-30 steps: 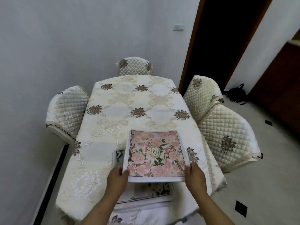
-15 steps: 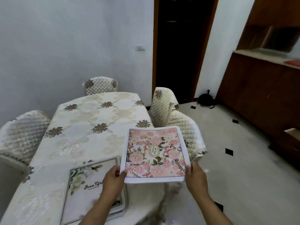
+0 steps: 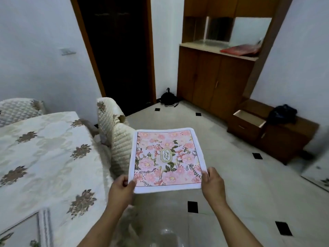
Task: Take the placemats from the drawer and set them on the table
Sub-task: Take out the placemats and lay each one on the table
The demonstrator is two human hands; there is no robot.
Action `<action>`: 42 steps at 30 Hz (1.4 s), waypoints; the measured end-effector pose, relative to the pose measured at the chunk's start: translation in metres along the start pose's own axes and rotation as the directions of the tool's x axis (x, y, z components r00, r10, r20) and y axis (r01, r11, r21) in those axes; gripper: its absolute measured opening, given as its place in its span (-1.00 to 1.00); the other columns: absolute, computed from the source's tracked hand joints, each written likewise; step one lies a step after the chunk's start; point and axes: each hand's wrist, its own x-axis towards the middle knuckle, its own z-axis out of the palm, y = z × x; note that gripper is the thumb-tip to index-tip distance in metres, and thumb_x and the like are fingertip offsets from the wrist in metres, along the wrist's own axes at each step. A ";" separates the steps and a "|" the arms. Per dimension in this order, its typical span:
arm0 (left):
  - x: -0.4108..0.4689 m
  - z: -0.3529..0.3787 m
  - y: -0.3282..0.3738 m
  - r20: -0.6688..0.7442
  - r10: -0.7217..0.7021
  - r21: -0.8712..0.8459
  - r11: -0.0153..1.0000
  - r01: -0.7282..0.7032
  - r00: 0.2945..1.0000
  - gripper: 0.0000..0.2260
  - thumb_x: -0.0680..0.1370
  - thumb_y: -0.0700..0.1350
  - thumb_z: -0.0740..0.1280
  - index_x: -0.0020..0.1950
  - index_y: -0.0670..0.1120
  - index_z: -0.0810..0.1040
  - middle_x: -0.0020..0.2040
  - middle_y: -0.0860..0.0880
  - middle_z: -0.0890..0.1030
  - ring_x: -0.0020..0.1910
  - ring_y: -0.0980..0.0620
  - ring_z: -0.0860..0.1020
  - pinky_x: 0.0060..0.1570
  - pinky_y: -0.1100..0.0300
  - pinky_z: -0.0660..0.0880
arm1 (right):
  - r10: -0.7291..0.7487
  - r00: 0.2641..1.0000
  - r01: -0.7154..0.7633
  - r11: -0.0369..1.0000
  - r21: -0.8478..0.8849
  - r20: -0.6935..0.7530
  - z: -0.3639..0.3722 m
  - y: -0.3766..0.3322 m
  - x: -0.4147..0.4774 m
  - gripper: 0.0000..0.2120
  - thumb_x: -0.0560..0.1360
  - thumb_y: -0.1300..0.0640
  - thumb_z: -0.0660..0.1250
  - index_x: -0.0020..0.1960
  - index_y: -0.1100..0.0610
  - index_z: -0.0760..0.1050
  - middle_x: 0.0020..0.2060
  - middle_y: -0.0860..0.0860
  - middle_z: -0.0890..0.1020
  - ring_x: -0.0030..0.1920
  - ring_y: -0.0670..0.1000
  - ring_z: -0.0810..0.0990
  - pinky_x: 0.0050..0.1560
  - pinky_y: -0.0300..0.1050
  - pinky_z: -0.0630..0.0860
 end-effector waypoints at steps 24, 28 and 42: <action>0.282 0.307 0.195 0.322 0.226 -0.040 0.974 -0.225 0.919 -0.90 0.50 -0.18 0.41 -0.22 -0.08 0.58 -0.32 -0.07 0.65 -0.34 -0.02 0.58 -0.30 0.11 0.46 | 0.192 0.946 -0.207 0.978 -0.033 -0.263 -0.051 0.069 0.366 -0.77 0.60 0.06 0.21 -0.22 0.09 0.33 -0.35 0.00 0.51 -0.31 0.06 0.50 -0.37 -0.06 0.35; 0.330 0.322 0.212 0.173 0.180 0.007 0.983 -0.184 0.968 -0.89 0.50 -0.18 0.40 -0.22 -0.07 0.56 -0.32 -0.05 0.63 -0.39 0.08 0.53 -0.35 0.17 0.41 | 0.091 0.991 -0.098 0.993 -0.066 -0.101 -0.016 0.057 0.466 -0.77 0.61 0.04 0.19 -0.21 0.07 0.34 -0.33 -0.03 0.50 -0.30 0.02 0.50 -0.37 -0.09 0.35; 0.424 0.217 0.179 -0.496 -0.205 -0.169 0.976 0.138 0.844 -0.89 0.49 -0.14 0.42 -0.21 -0.11 0.55 -0.32 -0.11 0.60 -0.35 0.02 0.52 -0.31 0.11 0.41 | -0.382 0.781 0.369 0.921 0.127 0.495 0.224 -0.128 0.629 -0.80 0.59 0.09 0.21 -0.15 0.18 0.40 -0.31 0.08 0.54 -0.26 0.15 0.52 -0.25 0.02 0.47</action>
